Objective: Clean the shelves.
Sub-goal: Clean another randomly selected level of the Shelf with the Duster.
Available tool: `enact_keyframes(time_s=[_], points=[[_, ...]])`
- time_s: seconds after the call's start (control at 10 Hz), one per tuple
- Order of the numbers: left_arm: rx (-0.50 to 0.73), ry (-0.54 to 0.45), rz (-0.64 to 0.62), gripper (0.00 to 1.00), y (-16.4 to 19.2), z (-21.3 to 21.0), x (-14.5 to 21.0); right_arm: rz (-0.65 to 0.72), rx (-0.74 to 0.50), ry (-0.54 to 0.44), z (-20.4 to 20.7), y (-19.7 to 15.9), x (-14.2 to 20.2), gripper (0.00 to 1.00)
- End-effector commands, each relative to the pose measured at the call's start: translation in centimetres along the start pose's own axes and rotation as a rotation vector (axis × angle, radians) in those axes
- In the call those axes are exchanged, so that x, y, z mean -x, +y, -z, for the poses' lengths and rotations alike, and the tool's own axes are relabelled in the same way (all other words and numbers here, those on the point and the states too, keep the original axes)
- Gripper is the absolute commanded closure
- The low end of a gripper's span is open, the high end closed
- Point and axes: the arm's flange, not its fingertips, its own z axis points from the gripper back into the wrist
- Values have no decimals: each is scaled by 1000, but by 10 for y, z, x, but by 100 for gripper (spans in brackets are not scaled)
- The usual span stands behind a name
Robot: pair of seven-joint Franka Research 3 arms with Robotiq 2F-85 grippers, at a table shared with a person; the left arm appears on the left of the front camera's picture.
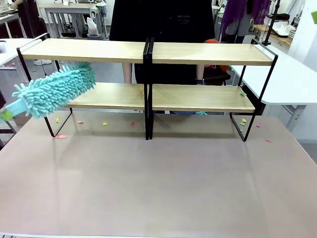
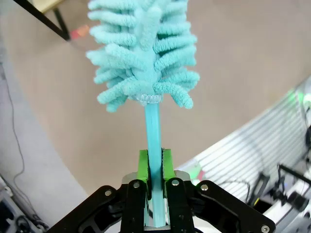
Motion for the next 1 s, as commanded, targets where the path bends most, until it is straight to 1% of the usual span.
enact_keyframes(time_s=[0.0, 0.2, 0.3, 0.4, 0.6, 0.7, 0.8, 0.9], points=[[-64, -1, -83, 88, 2, 8, -24, 1, -13, -3, 0, -1, 1, 0], [-164, 36, -144, 88, 8, 13, -33, 1, -13, -3, 0, -1, 1, 0], [-189, 66, -143, 88, 9, 15, -33, 1, -13, -3, 0, -1, 1, 0], [-167, 111, -111, 88, 10, 15, -32, 1, -13, -3, 0, -1, 1, 0], [-239, 173, -134, 88, 17, 15, -30, 1, -13, -3, 0, -1, 1, 0], [-323, 213, -156, 88, 20, 15, -29, 1, -13, -3, 0, -1, 1, 0], [-419, 230, -193, 88, 21, 14, -28, 1, -13, -3, 0, -1, 1, 0], [-483, 219, -210, 88, 19, 12, -27, 1, -13, -3, 0, -1, 1, 0]])
